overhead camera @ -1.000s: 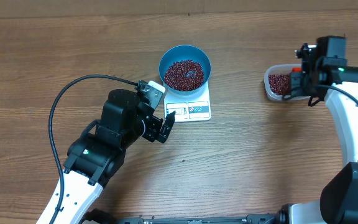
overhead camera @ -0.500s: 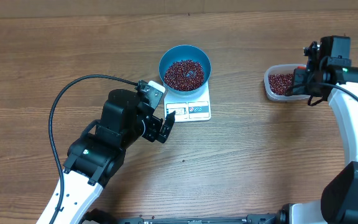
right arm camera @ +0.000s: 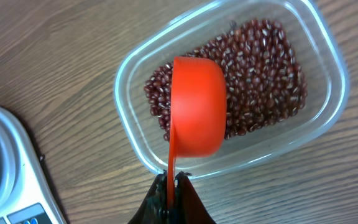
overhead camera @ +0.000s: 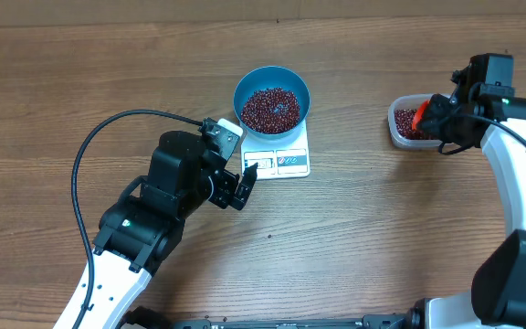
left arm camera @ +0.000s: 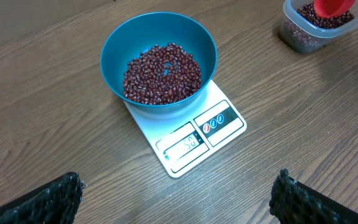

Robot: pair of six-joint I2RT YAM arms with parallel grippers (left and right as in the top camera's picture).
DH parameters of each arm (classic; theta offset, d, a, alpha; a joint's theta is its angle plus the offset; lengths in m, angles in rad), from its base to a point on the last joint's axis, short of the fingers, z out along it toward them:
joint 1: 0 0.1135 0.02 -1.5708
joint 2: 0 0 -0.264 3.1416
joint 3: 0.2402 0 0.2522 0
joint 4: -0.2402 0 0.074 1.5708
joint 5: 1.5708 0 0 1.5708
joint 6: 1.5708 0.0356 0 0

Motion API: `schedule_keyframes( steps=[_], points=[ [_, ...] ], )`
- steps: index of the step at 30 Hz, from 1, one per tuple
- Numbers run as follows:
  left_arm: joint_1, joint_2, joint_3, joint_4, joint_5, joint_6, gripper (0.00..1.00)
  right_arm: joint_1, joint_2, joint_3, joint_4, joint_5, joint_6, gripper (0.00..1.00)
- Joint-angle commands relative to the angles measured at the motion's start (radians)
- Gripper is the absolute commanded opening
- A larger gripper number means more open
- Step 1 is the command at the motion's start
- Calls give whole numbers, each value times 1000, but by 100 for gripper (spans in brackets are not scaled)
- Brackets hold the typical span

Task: Scoop item into bowl and weigh 150g on scale
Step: 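Carry the red scoop right and empty it into the bean tub, then lay the red scoop down in the bean tub, right gripper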

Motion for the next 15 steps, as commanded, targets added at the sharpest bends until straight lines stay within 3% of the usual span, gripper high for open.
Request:
schedule_keyframes(
  steps=[1, 8, 10, 15],
  points=[
    [2, 6, 21, 0, 6, -10, 100, -4, 45, 16, 12, -9, 91, 4],
    [2, 6, 21, 1, 6, -10, 100, -7, 100, 16, 18, -12, 146, 9],
    [2, 6, 21, 1, 6, -10, 99, -7, 102, 16, 14, -17, 145, 30],
    [2, 6, 21, 1, 6, -10, 99, -10, 102, 16, -13, -16, 110, 68]
  ],
)
